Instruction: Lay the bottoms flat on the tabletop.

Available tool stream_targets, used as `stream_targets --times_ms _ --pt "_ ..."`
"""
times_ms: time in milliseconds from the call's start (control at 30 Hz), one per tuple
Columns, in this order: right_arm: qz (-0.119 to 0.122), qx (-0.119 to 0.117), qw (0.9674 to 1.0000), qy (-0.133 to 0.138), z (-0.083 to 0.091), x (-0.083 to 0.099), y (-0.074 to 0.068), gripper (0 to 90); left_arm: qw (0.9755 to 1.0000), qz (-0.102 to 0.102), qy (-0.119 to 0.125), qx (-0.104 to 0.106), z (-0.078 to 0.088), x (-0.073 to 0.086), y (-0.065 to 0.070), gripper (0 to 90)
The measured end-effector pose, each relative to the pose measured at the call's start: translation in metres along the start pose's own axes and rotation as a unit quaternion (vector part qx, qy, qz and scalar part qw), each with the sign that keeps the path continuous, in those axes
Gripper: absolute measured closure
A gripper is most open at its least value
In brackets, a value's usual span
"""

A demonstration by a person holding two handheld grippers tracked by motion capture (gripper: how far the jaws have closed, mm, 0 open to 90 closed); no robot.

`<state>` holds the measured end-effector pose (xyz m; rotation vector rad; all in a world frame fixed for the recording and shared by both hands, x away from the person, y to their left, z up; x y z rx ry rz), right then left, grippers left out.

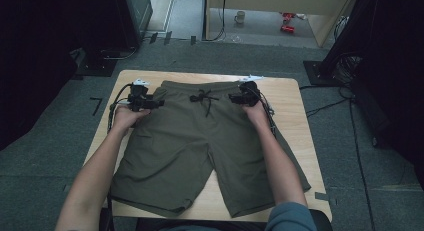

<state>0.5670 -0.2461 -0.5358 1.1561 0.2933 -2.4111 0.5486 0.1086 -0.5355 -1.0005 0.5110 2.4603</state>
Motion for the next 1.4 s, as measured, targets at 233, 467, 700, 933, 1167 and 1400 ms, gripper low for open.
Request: stream_targets --times_ms 233,467,700,933,1167,1400 --pt "0.028 0.002 0.9995 -0.014 0.027 0.027 0.012 35.8 0.9997 -0.017 0.002 -0.018 0.018 0.021 -0.017 34.4" --pt "0.017 0.005 0.9998 -0.005 0.055 0.046 0.030 39.9 0.9992 -0.027 0.012 -0.028 0.032 0.034 -0.028 32.5" --pt "-0.001 0.010 0.9999 0.002 0.076 0.066 0.045 38.6 0.9990 -0.026 0.021 -0.031 0.040 0.044 -0.036 31.1" --pt "-0.016 0.019 0.9997 0.000 0.088 0.090 0.060 39.5 0.9990 -0.017 0.002 -0.040 0.037 0.057 -0.043 28.6" --pt "-0.026 0.040 0.9988 -0.013 0.092 0.110 0.075 39.3 0.9986 -0.021 0.006 -0.049 0.033 0.065 -0.048 28.1" --pt "-0.039 0.050 0.9979 -0.013 0.095 0.115 0.081 36.6 0.9982 -0.022 0.012 -0.055 0.033 0.066 -0.049 26.5"
Point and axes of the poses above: each handheld gripper's, and its own axes: z roughly backward along the jaws, x roughly out of its underside, y roughly to its right, the point moved 8 cm from there along -z, roughly forward along the jaws, and after that the axes turned 4 degrees about z, right-handed, at the moved point
